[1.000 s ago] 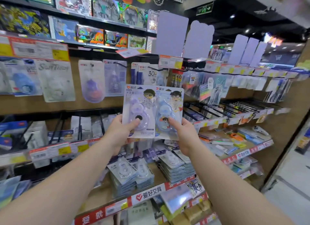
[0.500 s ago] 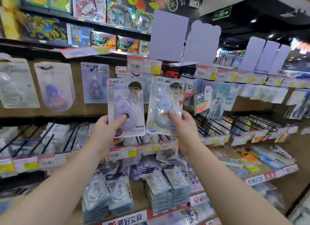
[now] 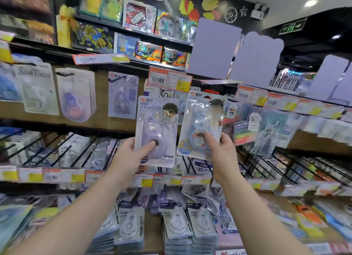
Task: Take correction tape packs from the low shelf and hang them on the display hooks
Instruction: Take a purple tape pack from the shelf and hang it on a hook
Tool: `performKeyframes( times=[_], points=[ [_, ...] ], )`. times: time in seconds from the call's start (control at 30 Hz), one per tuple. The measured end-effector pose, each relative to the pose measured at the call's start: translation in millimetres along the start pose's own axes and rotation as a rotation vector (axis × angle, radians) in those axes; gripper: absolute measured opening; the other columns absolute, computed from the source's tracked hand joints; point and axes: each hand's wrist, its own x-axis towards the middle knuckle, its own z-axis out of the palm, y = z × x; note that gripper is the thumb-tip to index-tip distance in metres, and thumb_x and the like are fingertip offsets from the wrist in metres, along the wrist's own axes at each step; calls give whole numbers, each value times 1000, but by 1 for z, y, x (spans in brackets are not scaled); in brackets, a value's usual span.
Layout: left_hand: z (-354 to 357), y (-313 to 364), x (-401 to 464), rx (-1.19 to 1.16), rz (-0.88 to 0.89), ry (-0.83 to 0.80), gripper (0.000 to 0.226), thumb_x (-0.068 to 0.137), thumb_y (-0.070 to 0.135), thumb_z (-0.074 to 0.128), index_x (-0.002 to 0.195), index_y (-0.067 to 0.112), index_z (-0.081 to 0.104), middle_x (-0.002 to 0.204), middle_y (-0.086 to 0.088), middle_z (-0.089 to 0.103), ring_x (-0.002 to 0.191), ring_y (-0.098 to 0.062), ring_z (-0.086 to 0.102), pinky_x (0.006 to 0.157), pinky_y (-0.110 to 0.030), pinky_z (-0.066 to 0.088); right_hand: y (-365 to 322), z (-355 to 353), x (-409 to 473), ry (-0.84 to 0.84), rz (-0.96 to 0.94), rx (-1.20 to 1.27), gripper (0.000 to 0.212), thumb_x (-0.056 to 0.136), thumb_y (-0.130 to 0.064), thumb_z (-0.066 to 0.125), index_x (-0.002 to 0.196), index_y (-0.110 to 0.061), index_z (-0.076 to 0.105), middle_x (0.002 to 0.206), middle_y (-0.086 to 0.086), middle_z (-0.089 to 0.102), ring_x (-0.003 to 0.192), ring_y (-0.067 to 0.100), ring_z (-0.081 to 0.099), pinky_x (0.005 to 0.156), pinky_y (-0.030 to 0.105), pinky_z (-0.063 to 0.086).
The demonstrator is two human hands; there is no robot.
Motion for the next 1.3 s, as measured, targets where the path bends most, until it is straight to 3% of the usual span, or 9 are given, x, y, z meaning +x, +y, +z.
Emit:
performKeyframes(
  times=[0.1,0.4,0.6,1.03,1.17,1.3],
  points=[
    [0,2,0,10,-1,8,17,88,29,72,101,21,63,94,-2,70,80,-22,65,58,-32,50,2,1,5,-1,7,33,23,92,-32,67,109,-18,62,97,0,73,74,6,67,57,16,50],
    [0,4,2,25,5,-1,21,89,27,70,105,18,61,94,-2,69,72,-17,65,51,-26,49,26,-5,21,-82,85,-48,29,88,-39,71,110,-23,61,105,-2,72,91,13,69,77,30,54],
    [-6,-1,8,68,0,20,31,82,35,74,106,19,62,95,-4,71,74,-20,65,60,-36,51,43,-11,37,-72,188,-91,29,91,-42,66,107,-18,66,93,-1,68,80,15,63,73,31,52],
    [18,-6,23,127,38,19,26,85,30,72,106,20,60,103,-6,71,85,-21,65,68,-36,51,62,3,78,-55,207,-8,18,92,-40,66,97,-22,64,76,-3,60,73,17,53,66,32,42],
    [22,-10,30,141,30,21,39,75,40,75,106,21,61,105,-6,73,92,-26,69,75,-41,54,69,13,97,-62,205,-43,24,93,-41,63,103,-19,64,83,-3,61,76,14,56,67,29,46],
    [22,-14,36,152,26,29,27,85,31,73,106,21,60,106,-6,72,91,-24,68,73,-38,53,76,24,114,-77,139,-76,31,96,-41,58,112,-14,59,95,-4,61,78,12,58,64,23,47]
  ],
)
